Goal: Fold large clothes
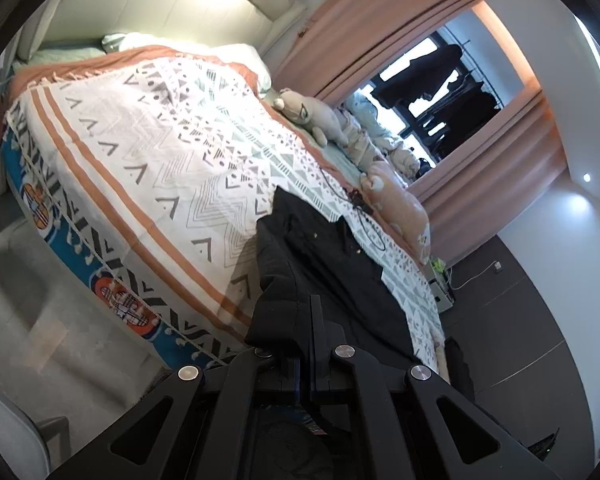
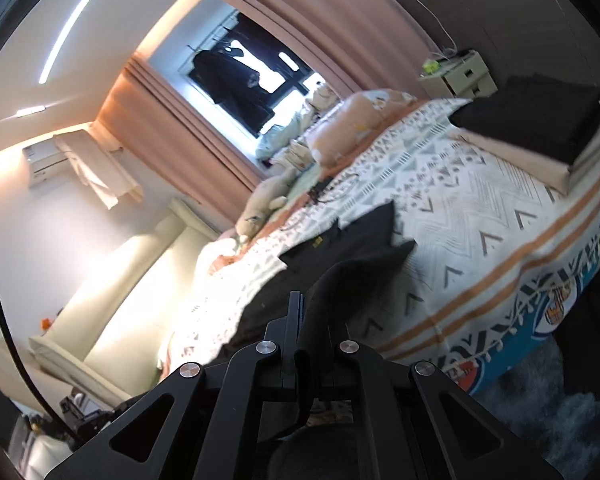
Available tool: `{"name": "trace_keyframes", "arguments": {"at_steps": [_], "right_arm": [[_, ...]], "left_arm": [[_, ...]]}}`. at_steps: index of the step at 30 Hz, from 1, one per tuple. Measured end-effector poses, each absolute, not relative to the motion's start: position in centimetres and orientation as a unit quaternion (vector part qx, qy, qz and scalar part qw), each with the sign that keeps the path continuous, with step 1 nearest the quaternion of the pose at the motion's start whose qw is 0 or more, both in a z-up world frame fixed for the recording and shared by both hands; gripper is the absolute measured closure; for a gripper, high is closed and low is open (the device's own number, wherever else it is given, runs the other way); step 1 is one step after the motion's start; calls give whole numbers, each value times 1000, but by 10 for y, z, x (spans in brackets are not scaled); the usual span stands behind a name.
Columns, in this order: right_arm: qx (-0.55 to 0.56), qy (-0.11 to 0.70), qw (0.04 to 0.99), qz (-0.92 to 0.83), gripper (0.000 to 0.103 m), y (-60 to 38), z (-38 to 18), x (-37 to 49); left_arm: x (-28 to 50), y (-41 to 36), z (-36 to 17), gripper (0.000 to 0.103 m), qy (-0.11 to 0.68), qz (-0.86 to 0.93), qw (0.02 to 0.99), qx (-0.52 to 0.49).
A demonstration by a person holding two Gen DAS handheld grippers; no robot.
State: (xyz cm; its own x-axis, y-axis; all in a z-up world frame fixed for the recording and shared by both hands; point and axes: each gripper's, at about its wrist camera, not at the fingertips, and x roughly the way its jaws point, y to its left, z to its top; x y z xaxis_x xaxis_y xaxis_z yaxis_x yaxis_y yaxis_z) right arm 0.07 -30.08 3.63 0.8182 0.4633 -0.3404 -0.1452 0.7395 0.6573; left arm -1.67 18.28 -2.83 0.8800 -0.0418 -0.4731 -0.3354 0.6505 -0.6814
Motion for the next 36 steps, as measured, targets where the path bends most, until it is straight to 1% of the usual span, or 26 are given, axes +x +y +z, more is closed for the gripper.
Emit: {"name": "trace_keyframes", "arguments": {"at_steps": [7,14,20,26,30,36], "right_arm": [[329,229,900,170,99,-298,54,19],[321,210,911,152,99,-290,73,68],[328,195,913,145,99,-286,87,126],[332,196,913,131,99,-278,99,196],[335,203,912,121,99,-274,95,237],[340,225,907,104,99,-268,75,290]], "left_arm": [[-24,192,2,102,201,79,879,-424],[8,202,17,102,186,77,879,-431],[59,213,36,101,171,78,883,-429],[122,224,58,101,160,77,888,-424],[173,234,70,101,163,80,890,-419],[237,248,65,101,181,84,886,-419]]}}
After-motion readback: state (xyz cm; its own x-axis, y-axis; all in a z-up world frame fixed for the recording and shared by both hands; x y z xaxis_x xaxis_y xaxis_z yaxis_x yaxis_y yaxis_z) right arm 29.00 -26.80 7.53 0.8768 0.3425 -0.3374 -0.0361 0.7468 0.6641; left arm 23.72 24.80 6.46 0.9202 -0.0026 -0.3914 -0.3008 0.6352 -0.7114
